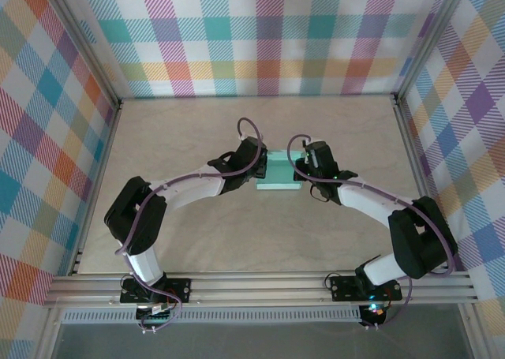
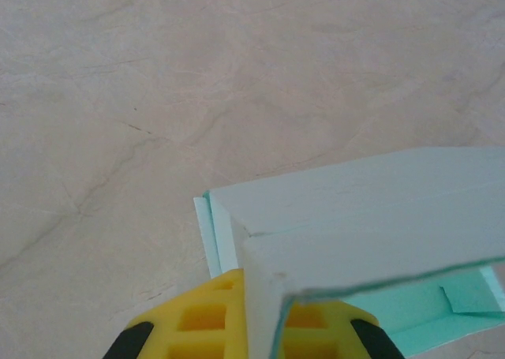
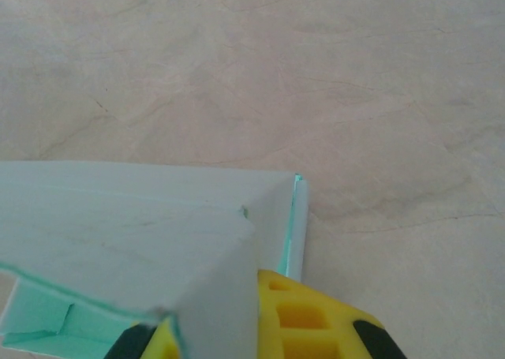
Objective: Fold the paper box
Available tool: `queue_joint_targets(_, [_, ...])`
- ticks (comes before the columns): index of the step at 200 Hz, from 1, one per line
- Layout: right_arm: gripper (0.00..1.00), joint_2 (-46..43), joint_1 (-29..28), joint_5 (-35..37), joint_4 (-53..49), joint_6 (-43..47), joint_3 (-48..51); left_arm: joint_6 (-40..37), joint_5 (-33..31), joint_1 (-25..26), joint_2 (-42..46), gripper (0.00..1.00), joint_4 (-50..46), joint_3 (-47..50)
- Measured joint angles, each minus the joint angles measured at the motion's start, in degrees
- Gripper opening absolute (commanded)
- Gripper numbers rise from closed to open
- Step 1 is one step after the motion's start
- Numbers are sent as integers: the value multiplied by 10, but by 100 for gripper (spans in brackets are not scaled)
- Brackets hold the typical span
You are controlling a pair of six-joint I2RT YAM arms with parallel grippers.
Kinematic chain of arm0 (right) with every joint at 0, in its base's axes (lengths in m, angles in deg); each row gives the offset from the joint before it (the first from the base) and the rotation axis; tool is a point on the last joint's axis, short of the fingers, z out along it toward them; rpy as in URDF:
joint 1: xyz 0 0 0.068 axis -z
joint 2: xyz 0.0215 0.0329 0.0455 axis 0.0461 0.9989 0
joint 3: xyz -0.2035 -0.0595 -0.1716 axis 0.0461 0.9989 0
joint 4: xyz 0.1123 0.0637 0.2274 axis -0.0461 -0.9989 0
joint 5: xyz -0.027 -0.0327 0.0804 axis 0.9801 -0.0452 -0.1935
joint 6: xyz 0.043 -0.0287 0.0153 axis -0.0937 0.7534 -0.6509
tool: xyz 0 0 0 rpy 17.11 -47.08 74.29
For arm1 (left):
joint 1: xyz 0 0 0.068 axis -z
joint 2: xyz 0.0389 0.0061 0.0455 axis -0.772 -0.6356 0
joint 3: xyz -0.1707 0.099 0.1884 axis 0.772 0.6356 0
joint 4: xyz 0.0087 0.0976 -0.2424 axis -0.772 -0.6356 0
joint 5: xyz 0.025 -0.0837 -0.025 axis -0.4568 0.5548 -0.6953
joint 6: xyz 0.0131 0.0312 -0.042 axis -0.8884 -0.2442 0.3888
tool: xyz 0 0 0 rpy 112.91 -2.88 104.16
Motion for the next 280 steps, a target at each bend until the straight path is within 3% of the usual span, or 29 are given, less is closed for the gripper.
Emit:
queue_joint_targets(80, [0, 9, -4, 4, 54, 7, 30, 18, -25, 10, 1, 0, 57, 46])
queue_joint_targets(136, [39, -16, -6, 2, 56, 12, 52, 26, -38, 15, 1, 0, 59, 52])
queue_joint_targets(158, [59, -46, -6, -1, 54, 15, 56, 26, -38, 15, 1, 0, 59, 52])
queue_joint_targets(199, [83, -120, -6, -21, 33, 25, 57, 26, -49, 20, 1, 0, 57, 52])
queue_joint_targets(232, [84, -161, -6, -31, -9, 21, 44, 23, -61, 26, 2, 0, 61, 59])
queue_joint_targets(280, [83, -121, 6, -48, -110, -51, -58, 10, -103, 70, 37, 0, 111, 136])
